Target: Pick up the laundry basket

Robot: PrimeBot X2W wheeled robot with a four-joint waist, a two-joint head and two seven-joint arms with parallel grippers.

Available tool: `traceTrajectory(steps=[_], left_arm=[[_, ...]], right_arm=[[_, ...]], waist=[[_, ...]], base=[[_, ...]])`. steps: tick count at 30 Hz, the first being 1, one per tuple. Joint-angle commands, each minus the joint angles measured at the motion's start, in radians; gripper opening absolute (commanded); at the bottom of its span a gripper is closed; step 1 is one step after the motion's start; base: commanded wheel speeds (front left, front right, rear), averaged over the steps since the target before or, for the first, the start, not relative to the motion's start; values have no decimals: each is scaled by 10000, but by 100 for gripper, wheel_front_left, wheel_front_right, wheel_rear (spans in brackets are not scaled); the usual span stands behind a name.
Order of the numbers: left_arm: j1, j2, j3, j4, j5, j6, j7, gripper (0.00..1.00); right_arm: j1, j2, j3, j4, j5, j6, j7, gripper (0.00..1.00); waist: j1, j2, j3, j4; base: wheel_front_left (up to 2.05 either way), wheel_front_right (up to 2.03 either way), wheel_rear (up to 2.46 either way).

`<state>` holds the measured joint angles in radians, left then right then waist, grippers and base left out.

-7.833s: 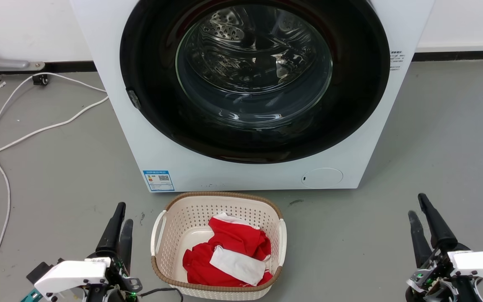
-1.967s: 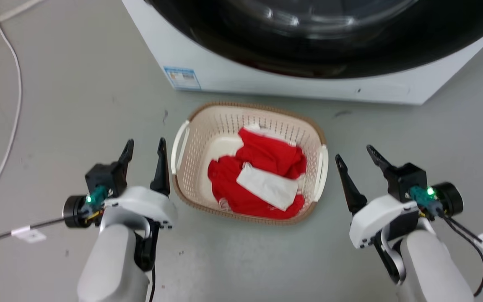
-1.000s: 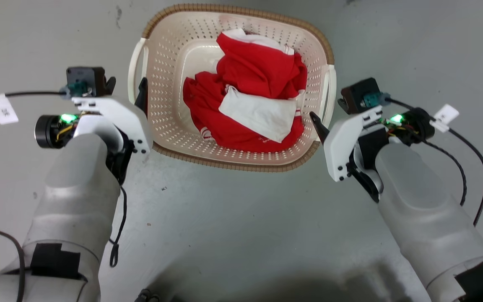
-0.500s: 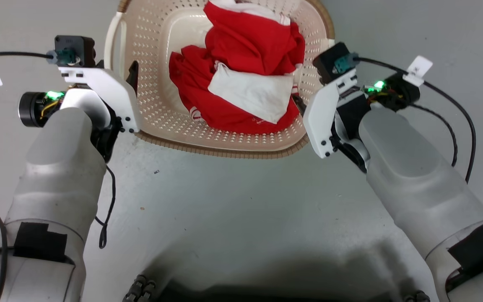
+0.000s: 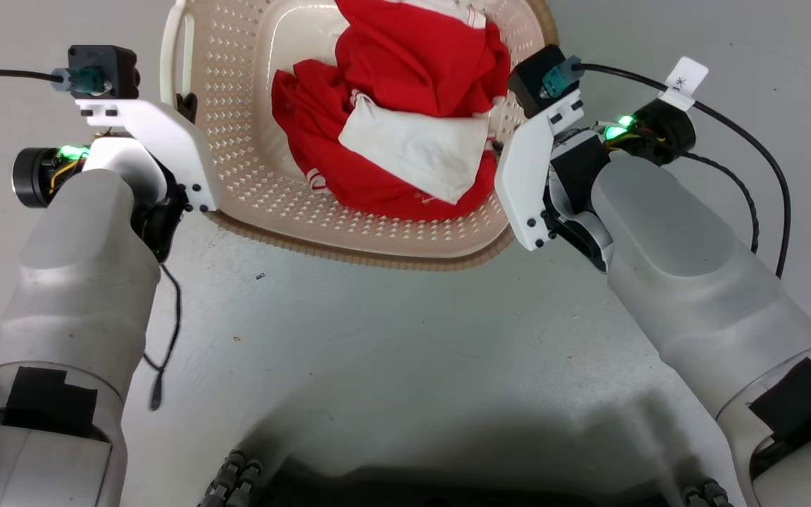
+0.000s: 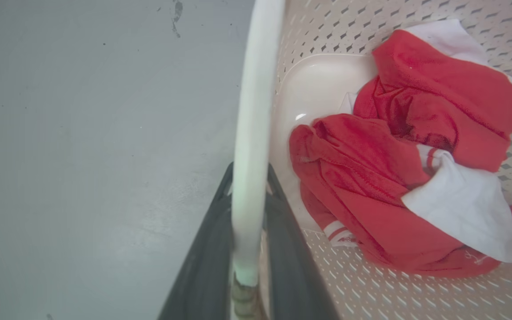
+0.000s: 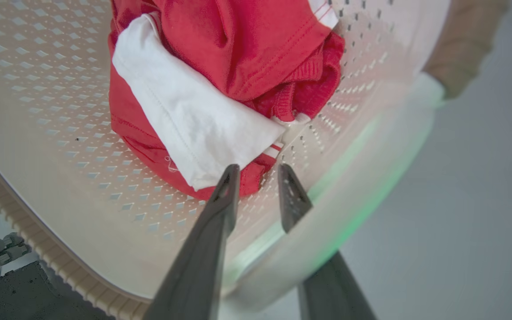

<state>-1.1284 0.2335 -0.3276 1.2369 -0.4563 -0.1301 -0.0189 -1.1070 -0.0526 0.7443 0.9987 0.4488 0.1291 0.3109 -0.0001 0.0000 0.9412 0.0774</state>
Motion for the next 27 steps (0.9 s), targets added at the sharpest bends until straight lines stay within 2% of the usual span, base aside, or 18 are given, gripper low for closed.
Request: traceTrajectory(steps=[1, 12, 22, 27], left_arm=[[2, -288, -99, -59, -114, 3, 77, 0], [223, -158, -615, -225, -1180, 2, 451, 0], [617, -188, -623, 161, -1867, 7, 483, 0], [938, -381, -550, 343, -2101, 7, 704, 0]], right_arm=[[705, 55, 274, 432, 126, 30, 401, 0], [301, 59, 686, 693, 900, 28, 194, 0], [178, 72, 686, 1179, 1310, 14, -394, 0], [470, 73, 721, 1387, 1637, 14, -452, 0]], waist=[[1, 0, 4, -5], [1, 0, -396, -52], [1, 0, -1458, -190], [1, 0, -2095, -279]], base=[[0, 0, 0], [0, 0, 0], [0, 0, 0], [0, 0, 0]])
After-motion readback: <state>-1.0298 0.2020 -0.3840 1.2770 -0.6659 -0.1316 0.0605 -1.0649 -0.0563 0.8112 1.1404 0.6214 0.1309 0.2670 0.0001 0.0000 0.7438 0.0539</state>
